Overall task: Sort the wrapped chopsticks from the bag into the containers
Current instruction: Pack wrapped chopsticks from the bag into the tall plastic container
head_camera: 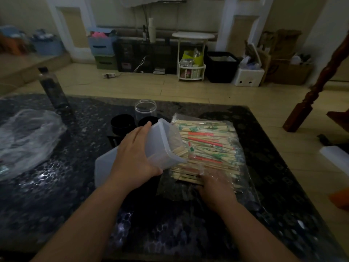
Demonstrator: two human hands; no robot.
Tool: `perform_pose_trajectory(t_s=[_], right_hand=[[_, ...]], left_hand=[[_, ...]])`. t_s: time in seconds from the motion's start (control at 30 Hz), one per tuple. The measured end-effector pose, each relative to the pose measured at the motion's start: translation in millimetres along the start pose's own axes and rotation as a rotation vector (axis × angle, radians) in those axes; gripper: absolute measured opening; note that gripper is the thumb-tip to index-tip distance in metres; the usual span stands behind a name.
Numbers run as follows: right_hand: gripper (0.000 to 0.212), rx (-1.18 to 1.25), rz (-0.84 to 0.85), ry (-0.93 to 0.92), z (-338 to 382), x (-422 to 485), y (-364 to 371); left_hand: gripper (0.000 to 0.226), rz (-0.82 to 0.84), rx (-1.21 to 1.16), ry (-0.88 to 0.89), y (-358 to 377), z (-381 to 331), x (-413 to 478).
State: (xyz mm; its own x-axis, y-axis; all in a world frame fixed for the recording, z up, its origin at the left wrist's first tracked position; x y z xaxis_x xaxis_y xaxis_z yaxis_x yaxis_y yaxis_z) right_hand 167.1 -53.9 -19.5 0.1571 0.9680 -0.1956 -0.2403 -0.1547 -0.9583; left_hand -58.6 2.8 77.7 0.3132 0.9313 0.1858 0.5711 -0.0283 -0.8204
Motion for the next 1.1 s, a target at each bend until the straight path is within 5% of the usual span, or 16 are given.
perform_pose_trajectory(t_s=[0.7, 1.1], right_hand=[[0.04, -0.1, 0.075, 0.029, 13.2, -5.9, -12.5], [0.039, -0.208, 0.101, 0.009, 22.6, -34.0, -81.0]], left_hand=[[0.13, 0.006, -0.007, -0.008, -0.9, 1.2, 0.5], [0.129, -0.011, -0.03, -0.02, -2.7, 3.5, 0.9]])
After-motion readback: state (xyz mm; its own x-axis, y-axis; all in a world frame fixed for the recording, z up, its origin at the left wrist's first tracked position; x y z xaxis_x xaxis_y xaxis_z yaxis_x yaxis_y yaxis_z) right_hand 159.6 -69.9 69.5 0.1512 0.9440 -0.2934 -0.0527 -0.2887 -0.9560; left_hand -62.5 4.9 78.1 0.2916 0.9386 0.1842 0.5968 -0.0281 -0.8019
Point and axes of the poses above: each hand's wrist, its own x-axis towards the middle knuckle, its own y-axis out of the palm, z = x × y, the point moved 2 cm from there along x, towards the middle knuckle, and after that the axes turned 3 degrees about z, right-handed, at the moved point
